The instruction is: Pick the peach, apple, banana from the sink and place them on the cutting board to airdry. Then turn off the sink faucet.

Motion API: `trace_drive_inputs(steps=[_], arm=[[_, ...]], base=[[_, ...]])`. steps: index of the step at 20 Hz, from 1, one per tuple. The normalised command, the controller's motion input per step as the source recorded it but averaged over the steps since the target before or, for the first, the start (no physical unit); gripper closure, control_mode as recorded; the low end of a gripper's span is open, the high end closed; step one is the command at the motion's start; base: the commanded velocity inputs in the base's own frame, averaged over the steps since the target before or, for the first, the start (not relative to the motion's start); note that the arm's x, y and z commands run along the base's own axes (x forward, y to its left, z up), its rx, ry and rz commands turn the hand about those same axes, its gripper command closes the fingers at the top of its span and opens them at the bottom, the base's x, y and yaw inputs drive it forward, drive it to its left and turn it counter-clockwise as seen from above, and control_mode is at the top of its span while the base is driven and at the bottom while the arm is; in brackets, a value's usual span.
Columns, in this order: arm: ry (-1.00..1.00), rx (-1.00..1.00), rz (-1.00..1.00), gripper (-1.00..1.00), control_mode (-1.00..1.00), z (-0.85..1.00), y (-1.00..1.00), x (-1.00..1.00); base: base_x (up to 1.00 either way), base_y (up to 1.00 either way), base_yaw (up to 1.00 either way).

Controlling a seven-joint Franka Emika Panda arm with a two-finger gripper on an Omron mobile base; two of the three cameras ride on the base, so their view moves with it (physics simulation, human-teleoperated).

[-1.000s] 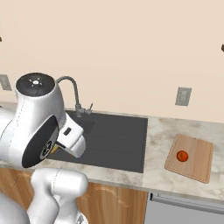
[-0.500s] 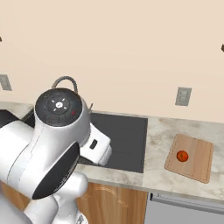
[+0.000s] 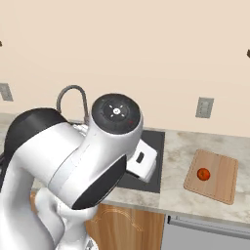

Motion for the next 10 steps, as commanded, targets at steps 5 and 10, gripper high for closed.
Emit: trace_drive_inputs(steps=[5, 10], arm=[[0.12, -0.01, -0.03, 1.00, -1.00, 0.00, -0.30, 0.58], [0.03, 0.00, -0.01, 1.00, -1.00, -0.04, -0.17, 0.59]], base=[[0.00, 0.00, 0.00], [0.00, 0.00, 0.00]])
